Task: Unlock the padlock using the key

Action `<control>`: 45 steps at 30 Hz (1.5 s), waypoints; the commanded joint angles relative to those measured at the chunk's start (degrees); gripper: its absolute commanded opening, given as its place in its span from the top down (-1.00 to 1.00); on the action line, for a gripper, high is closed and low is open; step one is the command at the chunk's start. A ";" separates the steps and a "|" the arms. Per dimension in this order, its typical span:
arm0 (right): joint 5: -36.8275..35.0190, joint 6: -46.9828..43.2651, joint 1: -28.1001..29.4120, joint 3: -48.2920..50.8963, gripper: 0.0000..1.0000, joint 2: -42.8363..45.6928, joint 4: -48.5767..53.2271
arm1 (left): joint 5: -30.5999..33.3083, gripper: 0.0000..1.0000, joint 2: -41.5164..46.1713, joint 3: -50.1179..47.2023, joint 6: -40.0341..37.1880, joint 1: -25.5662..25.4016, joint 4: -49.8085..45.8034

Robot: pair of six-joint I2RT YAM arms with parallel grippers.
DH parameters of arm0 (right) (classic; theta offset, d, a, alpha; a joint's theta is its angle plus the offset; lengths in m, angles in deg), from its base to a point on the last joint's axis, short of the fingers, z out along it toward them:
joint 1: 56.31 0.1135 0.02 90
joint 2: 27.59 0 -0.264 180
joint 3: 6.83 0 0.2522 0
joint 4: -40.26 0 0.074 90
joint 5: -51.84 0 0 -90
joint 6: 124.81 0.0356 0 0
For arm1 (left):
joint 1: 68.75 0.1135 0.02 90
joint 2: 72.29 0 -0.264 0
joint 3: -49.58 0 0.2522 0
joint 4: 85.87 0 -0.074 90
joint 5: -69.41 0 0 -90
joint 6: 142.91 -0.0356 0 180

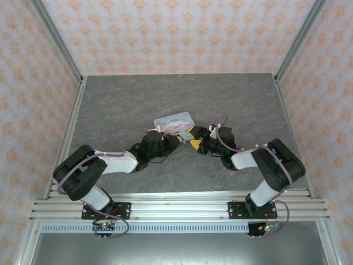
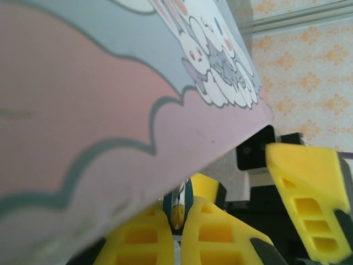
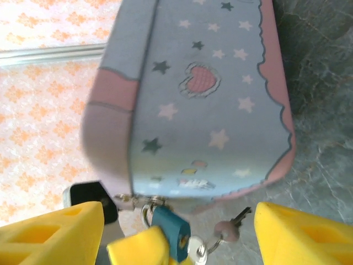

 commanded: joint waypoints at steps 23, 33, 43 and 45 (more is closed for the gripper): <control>-33.13 -57.69 14.29 -11.80 -0.07 18.59 53.91 | -5.39 1.00 -1.20 4.17 -0.59 1.77 -5.63; -28.36 -62.03 15.71 -13.60 -0.03 14.43 50.37 | -7.12 1.00 -1.84 4.71 -0.29 2.24 -5.31; -28.54 -64.63 16.90 -16.49 0.01 9.37 50.15 | -8.06 1.00 -2.16 5.30 0.12 2.31 -5.20; -28.36 -64.90 16.90 -16.85 0.02 8.81 50.02 | -8.23 1.00 -2.33 5.48 0.15 2.32 -5.21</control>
